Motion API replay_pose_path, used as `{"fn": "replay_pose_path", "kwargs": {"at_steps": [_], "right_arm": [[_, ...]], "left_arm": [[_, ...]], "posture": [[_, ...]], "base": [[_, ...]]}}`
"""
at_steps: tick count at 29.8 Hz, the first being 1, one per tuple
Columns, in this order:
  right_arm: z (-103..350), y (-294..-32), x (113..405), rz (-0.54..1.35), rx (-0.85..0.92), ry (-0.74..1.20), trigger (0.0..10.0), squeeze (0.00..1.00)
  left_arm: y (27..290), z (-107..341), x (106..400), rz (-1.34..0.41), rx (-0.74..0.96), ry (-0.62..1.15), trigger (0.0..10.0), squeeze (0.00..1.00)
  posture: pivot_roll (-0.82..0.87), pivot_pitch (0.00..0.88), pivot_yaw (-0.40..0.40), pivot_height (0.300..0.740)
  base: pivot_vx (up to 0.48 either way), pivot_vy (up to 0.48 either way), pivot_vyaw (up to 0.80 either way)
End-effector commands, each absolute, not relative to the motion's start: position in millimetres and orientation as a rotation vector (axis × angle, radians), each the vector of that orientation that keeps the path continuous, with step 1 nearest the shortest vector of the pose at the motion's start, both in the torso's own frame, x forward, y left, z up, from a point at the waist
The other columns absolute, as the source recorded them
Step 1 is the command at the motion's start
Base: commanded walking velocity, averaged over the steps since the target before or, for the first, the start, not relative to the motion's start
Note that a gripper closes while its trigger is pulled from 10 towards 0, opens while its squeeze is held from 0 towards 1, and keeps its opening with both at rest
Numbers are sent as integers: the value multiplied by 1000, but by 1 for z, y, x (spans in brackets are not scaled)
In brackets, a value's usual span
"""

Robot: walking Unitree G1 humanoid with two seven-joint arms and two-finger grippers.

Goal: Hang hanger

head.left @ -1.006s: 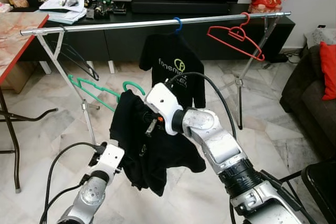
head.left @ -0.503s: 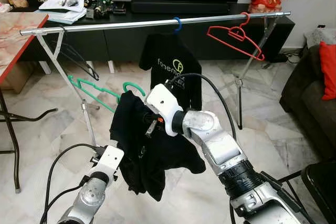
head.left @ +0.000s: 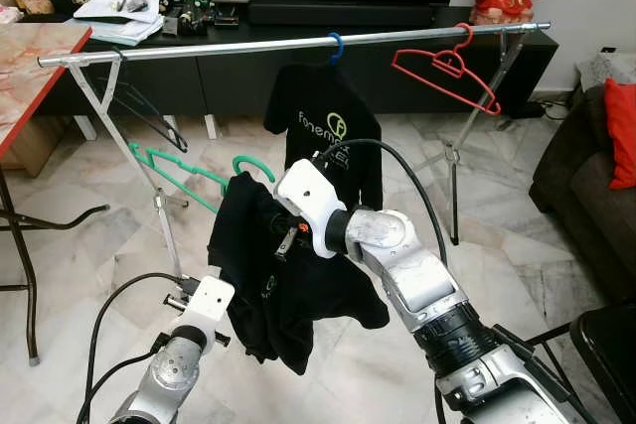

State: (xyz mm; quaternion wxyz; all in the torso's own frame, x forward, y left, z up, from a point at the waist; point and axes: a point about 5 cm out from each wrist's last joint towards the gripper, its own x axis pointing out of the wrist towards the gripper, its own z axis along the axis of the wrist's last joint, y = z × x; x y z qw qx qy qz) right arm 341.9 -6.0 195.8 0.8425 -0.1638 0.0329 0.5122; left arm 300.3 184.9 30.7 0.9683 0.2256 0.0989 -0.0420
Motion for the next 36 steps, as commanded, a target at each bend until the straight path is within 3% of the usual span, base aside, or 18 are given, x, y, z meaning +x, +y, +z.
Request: {"fn": "replay_pose_path", "kwargs": {"at_steps": [1, 11, 17, 18, 22, 30, 36], "right_arm": [[204, -3, 339, 1095, -337, 27, 0, 0], [202, -13, 343, 1052, -386, 26, 0, 0], [196, -45, 352, 1007, -482, 45, 0, 0], [194, -67, 353, 997, -519, 52, 0, 0], [188, -108, 351, 997, -571, 83, 0, 0], [184, -136, 329, 1214, -563, 24, 0, 0], [194, -155, 330, 1254, -477, -3, 0, 0]], "left_arm": [[186, 25, 297, -80, 435, 233, 0, 0], [190, 24, 296, -35, 382, 242, 0, 0], [193, 25, 296, -21, 377, 237, 0, 0], [193, 25, 295, -20, 369, 240, 0, 0], [193, 23, 294, -19, 358, 248, 0, 0], [195, 24, 294, -15, 357, 248, 0, 0], [196, 24, 295, -21, 358, 252, 0, 0]], "posture": [[-1, 120, -40, 740], [2, 122, -39, 740], [-6, 126, -39, 740], [-14, 127, -40, 740], [-19, 128, -38, 740], [-23, 130, -36, 740], [-23, 131, -35, 740]], "base": [[0, 0, 0], [0, 0, 0], [0, 0, 0], [0, 0, 0], [0, 0, 0], [0, 0, 0], [0, 0, 0]]}}
